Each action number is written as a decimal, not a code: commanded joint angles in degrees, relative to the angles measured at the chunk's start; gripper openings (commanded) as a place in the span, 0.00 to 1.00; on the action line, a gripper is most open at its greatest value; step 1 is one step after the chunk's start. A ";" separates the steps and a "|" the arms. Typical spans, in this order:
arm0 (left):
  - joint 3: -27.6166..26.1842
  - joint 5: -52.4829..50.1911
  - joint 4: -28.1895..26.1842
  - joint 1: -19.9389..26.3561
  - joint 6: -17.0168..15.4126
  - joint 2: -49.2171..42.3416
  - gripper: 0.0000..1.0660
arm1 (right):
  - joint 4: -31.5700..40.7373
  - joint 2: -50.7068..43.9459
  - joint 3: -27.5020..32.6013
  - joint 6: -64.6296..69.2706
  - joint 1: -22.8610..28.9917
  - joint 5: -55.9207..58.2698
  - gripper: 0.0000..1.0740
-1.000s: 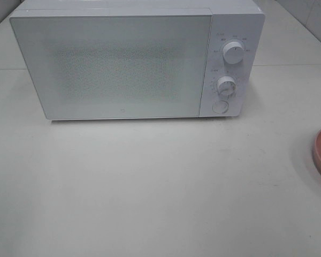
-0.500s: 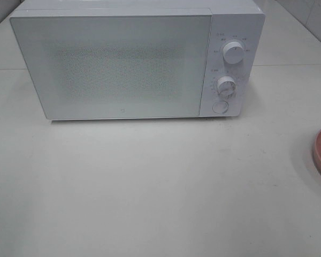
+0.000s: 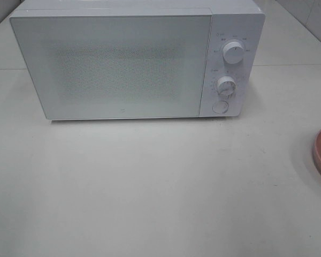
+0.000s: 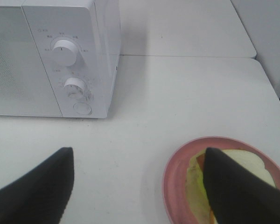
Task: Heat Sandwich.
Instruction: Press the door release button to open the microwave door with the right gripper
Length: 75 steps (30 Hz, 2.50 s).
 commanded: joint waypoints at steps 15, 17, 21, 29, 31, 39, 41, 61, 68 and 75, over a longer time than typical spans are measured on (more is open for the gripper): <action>0.06 -0.46 0.06 0.11 -0.11 -1.32 0.97 | 0.52 17.99 -0.29 0.00 0.23 -21.20 0.70; 0.06 -0.46 0.06 0.11 -0.11 -1.32 0.97 | 0.52 20.57 -0.29 0.00 0.23 -23.89 0.70; 0.06 -0.46 0.06 0.11 -0.11 -1.32 0.97 | 0.29 25.38 -0.29 0.00 0.23 -29.56 0.70; 0.06 -0.46 0.06 0.11 -0.11 -1.32 0.97 | 0.34 34.32 4.07 0.00 0.23 -49.05 0.70; 0.06 -0.46 0.06 0.11 -0.11 -1.32 0.97 | 0.34 36.73 6.88 0.00 0.69 -55.29 0.70; 0.06 -0.46 0.06 0.11 -0.11 -1.32 0.97 | 5.90 43.72 12.61 -4.76 6.65 -72.71 0.70; 0.06 -0.46 0.06 0.11 -0.11 -1.32 0.97 | 12.66 47.50 14.55 -8.71 11.34 -79.47 0.70; 0.06 -0.46 0.06 0.11 -0.11 -1.32 0.97 | 33.52 67.61 16.67 -10.20 31.63 -100.61 0.70; 0.06 -0.46 0.06 0.11 -0.11 -1.32 0.97 | 33.52 71.56 16.67 -5.96 32.20 -102.56 0.70; 0.06 -0.46 0.06 0.11 -0.11 -1.32 0.97 | 33.40 71.56 16.67 -5.39 32.20 -103.42 0.70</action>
